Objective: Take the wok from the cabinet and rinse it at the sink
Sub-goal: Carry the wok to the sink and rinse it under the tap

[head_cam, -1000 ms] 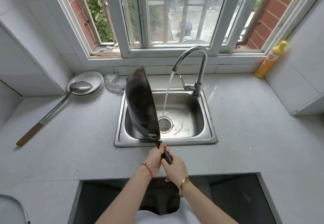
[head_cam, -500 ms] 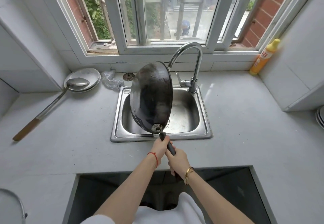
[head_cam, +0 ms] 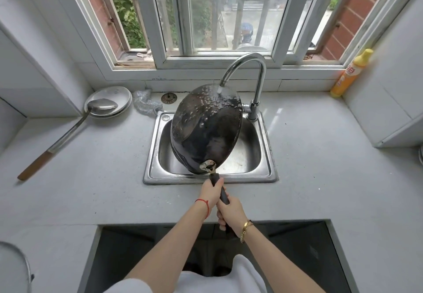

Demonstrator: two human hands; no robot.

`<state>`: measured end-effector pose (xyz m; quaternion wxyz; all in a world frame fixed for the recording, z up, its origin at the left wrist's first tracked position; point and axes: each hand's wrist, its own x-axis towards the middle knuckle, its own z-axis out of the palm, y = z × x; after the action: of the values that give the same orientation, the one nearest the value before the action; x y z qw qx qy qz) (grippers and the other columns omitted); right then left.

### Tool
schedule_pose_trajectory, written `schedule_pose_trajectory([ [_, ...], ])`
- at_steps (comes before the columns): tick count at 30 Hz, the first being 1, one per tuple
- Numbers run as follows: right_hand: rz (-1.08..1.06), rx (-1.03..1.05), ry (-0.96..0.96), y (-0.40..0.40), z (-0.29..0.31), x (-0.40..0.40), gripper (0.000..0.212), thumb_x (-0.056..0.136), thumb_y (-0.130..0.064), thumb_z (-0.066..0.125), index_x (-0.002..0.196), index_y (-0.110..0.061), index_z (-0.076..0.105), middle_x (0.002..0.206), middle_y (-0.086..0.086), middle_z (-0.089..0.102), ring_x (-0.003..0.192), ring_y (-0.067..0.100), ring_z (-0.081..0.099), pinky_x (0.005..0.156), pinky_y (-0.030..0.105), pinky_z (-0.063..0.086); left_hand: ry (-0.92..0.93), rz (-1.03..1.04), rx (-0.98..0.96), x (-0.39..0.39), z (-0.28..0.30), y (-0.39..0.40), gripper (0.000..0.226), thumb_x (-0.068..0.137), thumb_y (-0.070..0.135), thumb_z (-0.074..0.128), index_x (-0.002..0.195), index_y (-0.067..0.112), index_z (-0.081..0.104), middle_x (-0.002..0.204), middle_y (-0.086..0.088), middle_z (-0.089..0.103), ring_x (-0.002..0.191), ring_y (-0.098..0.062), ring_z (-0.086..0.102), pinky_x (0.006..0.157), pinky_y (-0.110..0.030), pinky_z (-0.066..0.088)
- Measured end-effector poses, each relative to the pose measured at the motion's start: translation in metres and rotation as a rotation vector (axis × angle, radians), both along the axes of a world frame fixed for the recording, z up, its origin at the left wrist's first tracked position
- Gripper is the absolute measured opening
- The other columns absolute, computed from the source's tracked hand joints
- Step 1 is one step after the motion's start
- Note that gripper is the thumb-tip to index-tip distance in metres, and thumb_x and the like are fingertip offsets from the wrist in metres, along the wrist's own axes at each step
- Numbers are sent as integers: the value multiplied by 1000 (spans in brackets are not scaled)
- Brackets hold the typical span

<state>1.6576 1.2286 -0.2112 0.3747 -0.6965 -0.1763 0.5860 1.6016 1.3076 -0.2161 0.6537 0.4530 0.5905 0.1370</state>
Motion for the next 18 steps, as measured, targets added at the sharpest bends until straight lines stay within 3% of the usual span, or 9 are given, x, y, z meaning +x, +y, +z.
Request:
schedule_pose_trajectory([
  [3,-18,7,21,5,2,2,28,99,-30,51,78,-12,48,46,1,44,37,16,41,38,23,38,24,-10,45,4,3,5,23,100,25,51,107,4,54,85,-8,64,68,-14,63,62,-24,51],
  [9,-91,9,68,22,9,9,28,100,-25,48,75,-11,46,46,2,42,37,16,38,39,23,35,77,-66,125,16,8,22,18,97,31,54,87,16,58,87,-6,70,84,-26,71,90,-41,56],
  [12,-109,10,80,30,11,13,30,100,-24,47,74,-10,46,47,2,42,37,15,38,39,23,35,103,-78,146,22,4,31,19,91,38,56,83,22,56,92,-7,72,88,-29,72,92,-45,55],
  [15,-119,7,93,37,11,16,31,101,-23,47,73,-10,46,46,2,42,37,15,38,38,22,35,132,-65,142,26,-20,46,51,65,65,52,92,22,58,102,-10,72,94,-31,71,93,-47,55],
  [18,-119,4,101,42,10,20,29,101,-22,46,75,-10,46,48,3,42,37,15,37,38,22,35,153,-79,140,30,-36,55,70,54,71,47,99,18,59,102,-10,72,93,-31,71,92,-46,55],
])
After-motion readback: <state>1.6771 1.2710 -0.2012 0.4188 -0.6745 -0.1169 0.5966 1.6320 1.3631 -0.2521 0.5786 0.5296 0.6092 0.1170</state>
